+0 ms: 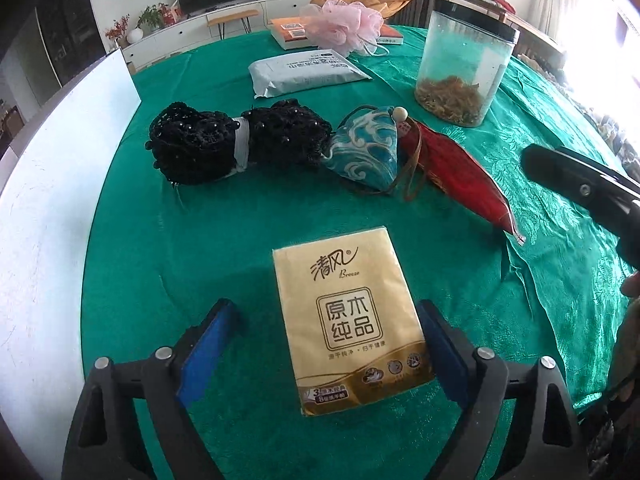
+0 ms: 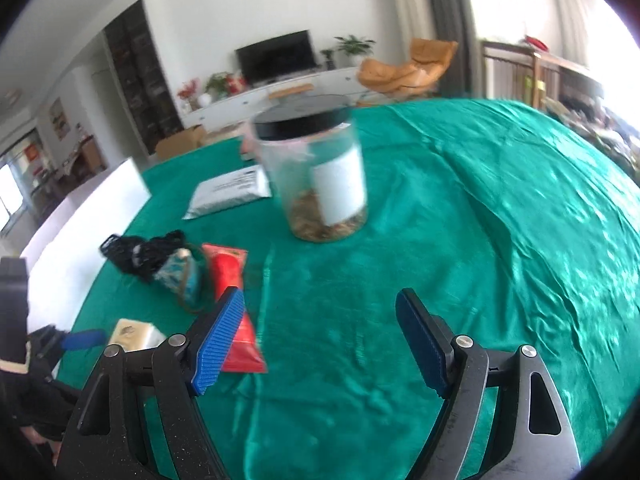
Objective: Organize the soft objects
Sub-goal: 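Grasp the beige tissue pack with left tool while right tool grasps the red snack bag, then carry the tissue pack and snack bag into the white box and release both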
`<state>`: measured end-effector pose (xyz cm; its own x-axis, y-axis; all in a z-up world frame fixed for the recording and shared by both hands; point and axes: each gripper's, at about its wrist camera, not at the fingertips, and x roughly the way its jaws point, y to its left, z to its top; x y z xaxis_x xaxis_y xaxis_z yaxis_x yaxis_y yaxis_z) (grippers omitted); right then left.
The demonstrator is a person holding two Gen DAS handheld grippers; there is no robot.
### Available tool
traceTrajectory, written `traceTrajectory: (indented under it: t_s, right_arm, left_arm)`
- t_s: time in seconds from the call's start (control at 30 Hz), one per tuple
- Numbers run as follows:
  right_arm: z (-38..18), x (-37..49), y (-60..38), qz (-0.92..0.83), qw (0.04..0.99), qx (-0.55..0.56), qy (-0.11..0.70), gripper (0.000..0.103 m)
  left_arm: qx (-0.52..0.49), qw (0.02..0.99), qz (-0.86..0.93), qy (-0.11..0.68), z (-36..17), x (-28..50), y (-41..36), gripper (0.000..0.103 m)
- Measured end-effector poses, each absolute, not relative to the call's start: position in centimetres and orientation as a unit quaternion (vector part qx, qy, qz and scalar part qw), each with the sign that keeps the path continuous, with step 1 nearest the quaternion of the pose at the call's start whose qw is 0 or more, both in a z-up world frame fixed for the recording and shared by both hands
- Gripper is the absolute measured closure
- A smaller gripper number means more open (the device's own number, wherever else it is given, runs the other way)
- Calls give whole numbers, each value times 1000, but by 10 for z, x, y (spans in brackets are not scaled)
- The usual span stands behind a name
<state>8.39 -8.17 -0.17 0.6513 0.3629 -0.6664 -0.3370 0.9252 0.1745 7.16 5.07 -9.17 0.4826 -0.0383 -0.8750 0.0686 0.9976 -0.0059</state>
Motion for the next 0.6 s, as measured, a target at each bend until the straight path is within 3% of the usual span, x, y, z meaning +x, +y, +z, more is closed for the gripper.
traceTrajectory:
  t_s: [0.07, 0.1, 0.17, 0.23, 0.43, 0.6]
  right_arm:
    - [-10, 103, -54, 223, 883, -7, 414, 25]
    - [-16, 113, -43, 230, 870, -17, 436, 25]
    - [-30, 125, -26, 236, 851, -46, 467, 28]
    - [-37, 127, -27, 229, 842, -56, 485, 84]
    - [-37, 102, -108, 181, 843, 7, 507, 84]
    - [-33, 131, -177, 99, 864, 82, 487, 85]
  left_arm:
    - [20, 864, -34, 503, -90, 73, 49, 29]
    - [23, 864, -39, 501, -89, 74, 48, 40]
    - [28, 864, -42, 501, -87, 74, 46, 46]
    - [27, 866, -44, 498, -86, 72, 47, 47]
    - [-8, 871, -49, 488, -86, 63, 59, 48]
    - [-21, 873, -54, 484, -81, 61, 60, 48]
